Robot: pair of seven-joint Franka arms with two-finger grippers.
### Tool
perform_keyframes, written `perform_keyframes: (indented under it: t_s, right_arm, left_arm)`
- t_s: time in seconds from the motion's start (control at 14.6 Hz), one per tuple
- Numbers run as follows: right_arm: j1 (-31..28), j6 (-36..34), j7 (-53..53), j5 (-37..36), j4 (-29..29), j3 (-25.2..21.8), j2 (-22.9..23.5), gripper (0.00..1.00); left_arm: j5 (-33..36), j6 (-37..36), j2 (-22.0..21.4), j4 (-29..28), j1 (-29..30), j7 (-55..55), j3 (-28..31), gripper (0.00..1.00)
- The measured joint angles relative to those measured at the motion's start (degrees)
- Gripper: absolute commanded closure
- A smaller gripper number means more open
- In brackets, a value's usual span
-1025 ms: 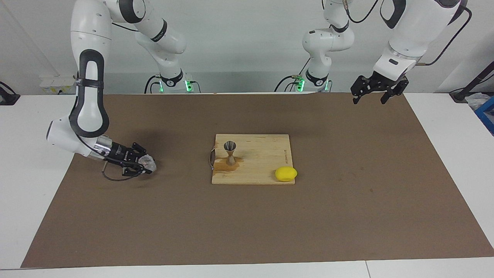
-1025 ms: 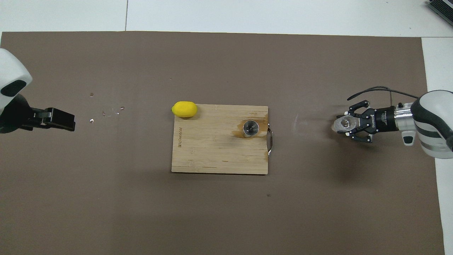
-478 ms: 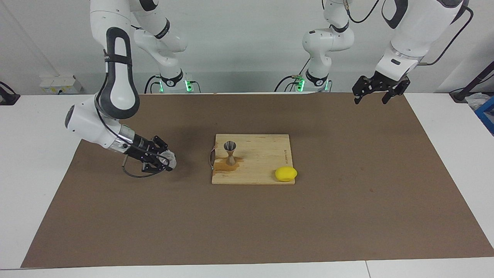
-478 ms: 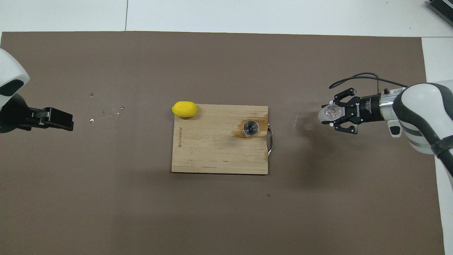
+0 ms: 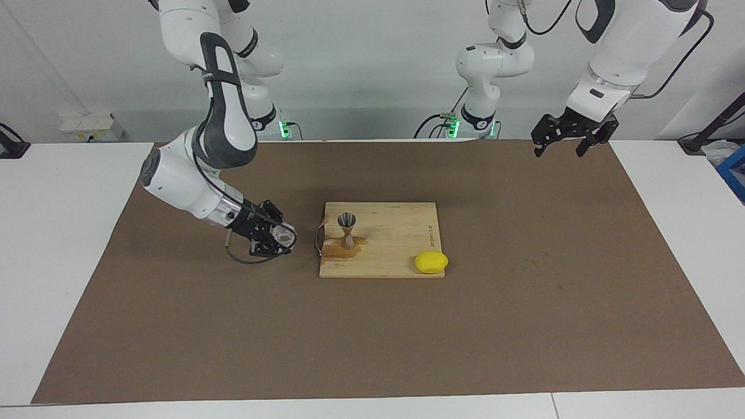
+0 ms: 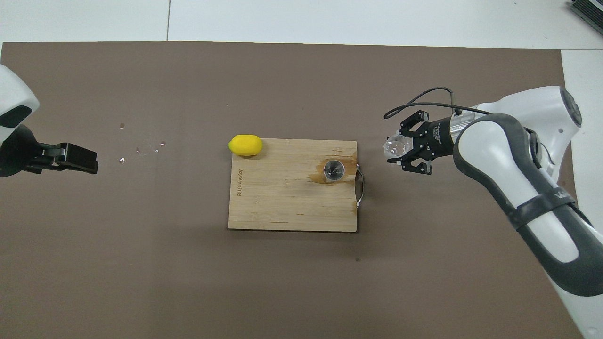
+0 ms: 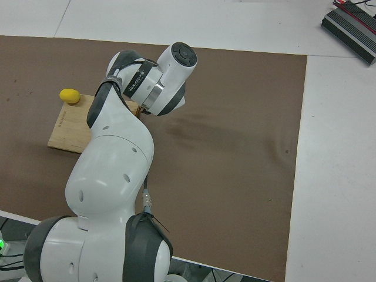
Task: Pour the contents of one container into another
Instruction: 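Lift the clear cup and carry it above the glass on the board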
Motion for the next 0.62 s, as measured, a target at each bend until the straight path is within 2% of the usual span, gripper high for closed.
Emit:
perform_keyframes:
  t_s: [0.62]
  right_arm:
    - [7.17, 3.27, 9.35, -6.72, 2.47, -0.02, -0.03, 1.0]
  left_arm:
    - [0.0, 0.0, 0.0, 0.0, 0.0, 0.0, 0.0, 0.0]
